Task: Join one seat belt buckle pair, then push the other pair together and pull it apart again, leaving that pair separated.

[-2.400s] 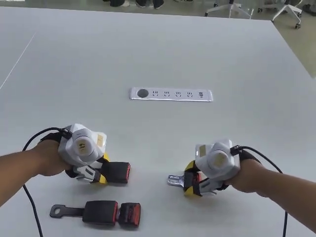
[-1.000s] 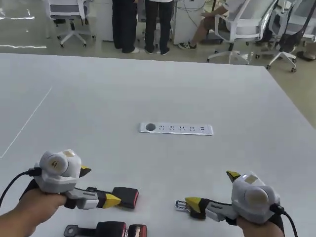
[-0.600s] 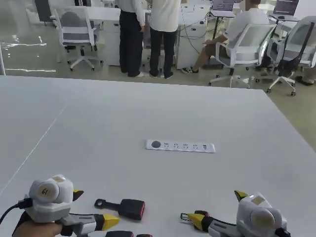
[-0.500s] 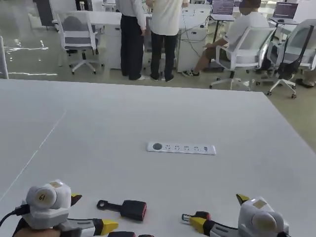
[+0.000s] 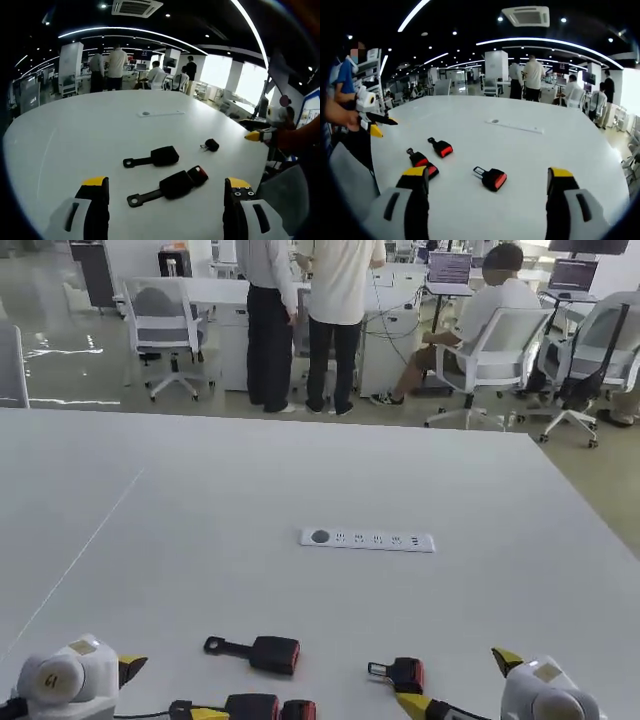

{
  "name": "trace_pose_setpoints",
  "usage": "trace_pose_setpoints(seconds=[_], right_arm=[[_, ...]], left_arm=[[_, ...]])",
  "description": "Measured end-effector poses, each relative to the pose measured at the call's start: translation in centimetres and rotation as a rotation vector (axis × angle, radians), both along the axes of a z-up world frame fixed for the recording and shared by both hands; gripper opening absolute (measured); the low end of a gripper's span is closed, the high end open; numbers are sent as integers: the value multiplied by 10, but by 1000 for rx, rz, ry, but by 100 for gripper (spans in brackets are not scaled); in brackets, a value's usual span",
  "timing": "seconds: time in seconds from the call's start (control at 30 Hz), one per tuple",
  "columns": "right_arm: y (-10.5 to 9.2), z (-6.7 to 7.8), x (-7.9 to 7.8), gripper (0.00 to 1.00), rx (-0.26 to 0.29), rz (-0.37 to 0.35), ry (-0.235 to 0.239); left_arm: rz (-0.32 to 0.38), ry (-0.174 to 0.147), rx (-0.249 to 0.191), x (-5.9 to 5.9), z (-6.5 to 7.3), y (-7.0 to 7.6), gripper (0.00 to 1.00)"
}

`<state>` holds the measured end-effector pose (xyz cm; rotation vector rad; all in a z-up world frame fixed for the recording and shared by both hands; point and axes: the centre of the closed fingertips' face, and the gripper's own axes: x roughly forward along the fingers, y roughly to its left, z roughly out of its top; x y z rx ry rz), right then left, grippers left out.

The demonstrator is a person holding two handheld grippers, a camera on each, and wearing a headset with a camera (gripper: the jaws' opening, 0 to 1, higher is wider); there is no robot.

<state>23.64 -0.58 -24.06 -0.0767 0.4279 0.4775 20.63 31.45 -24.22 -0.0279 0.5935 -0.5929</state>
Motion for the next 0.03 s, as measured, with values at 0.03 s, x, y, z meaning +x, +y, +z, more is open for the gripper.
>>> trace_pose_setpoints(seconds=[0.03], right_arm=[[-1,0,-4,100,1,1,0]], left_arm=[[1,-1,-2,-3,0,2,98]])
